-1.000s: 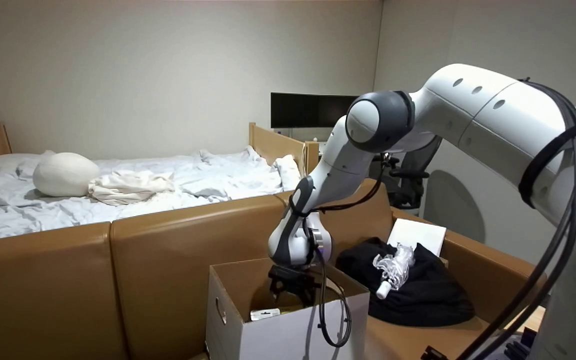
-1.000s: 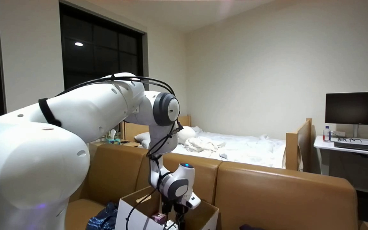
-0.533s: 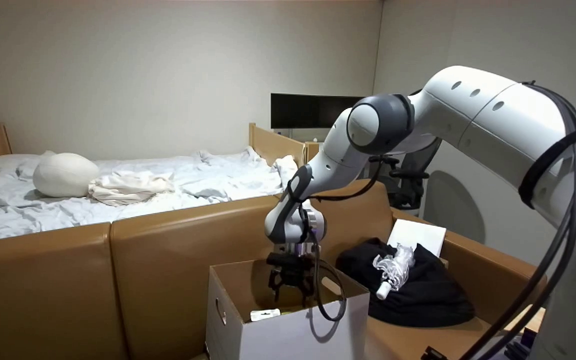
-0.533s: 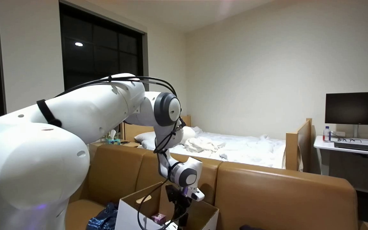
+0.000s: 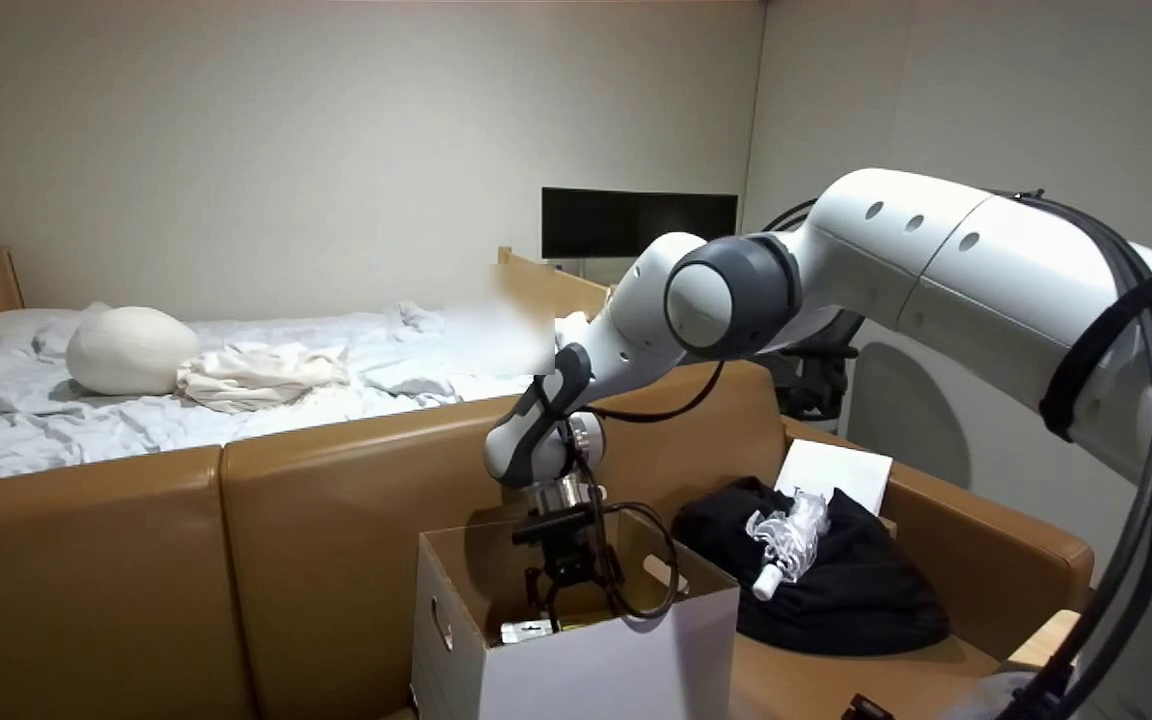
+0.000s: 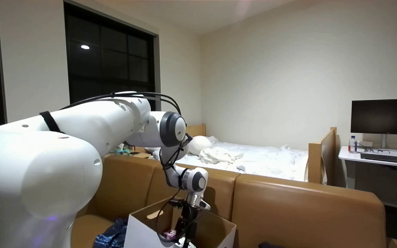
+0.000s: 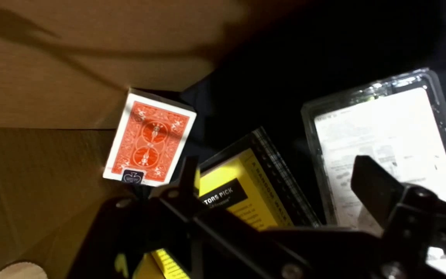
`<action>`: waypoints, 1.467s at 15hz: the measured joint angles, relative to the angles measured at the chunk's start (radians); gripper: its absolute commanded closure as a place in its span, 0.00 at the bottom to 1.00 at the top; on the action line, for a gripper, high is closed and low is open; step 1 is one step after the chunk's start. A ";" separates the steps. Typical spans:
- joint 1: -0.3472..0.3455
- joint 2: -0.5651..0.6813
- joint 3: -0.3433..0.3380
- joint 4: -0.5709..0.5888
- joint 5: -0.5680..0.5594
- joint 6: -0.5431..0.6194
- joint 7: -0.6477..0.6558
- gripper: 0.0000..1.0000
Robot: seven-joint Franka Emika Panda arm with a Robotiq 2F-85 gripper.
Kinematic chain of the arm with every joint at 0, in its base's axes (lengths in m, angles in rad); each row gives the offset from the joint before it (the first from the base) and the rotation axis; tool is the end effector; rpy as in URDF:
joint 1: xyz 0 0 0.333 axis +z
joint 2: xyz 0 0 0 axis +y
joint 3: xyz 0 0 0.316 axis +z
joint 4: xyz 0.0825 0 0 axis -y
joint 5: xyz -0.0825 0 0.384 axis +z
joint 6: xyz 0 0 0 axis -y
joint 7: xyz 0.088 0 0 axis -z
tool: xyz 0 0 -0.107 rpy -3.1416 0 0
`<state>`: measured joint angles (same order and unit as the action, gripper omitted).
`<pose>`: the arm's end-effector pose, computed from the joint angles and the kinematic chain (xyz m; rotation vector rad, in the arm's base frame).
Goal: Take the umbrella and the jacket out of the box
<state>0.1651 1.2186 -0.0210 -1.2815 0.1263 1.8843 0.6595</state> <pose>0.6233 0.1015 -0.0316 2.7250 -0.8207 -0.8781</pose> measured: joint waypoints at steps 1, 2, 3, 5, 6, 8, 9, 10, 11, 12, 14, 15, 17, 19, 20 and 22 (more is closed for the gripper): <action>0.012 0.034 -0.002 0.053 -0.025 -0.054 -0.009 0.00; 0.023 0.069 -0.006 0.103 -0.048 -0.097 -0.025 0.00; 0.030 0.105 -0.007 0.151 -0.068 -0.132 -0.053 0.00; 0.038 0.175 -0.007 0.233 -0.102 -0.164 -0.120 0.00; 0.040 0.206 -0.008 0.266 -0.112 -0.164 -0.150 0.00; 0.043 0.261 -0.008 0.329 -0.130 -0.163 -0.203 0.00; 0.046 0.274 -0.008 0.341 -0.140 -0.159 -0.229 0.00; 0.050 0.275 -0.008 0.341 -0.149 -0.158 -0.257 0.00; 0.056 0.274 -0.007 0.342 -0.157 -0.158 -0.280 0.00; 0.066 0.274 -0.006 0.346 -0.161 -0.158 -0.302 0.00; 0.093 0.274 0.000 0.352 -0.173 -0.158 -0.343 0.00; 0.107 0.274 0.004 0.353 -0.176 -0.158 -0.355 0.00; 0.135 0.273 0.010 0.353 -0.177 -0.149 -0.362 0.00; 0.151 0.273 0.017 0.353 -0.177 -0.115 -0.363 0.00; 0.153 0.273 0.021 0.353 -0.177 -0.090 -0.366 0.00; 0.145 0.273 0.022 0.352 -0.177 -0.030 -0.382 0.00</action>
<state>0.3105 1.4920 0.0005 -0.9291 -0.0504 1.8547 0.2779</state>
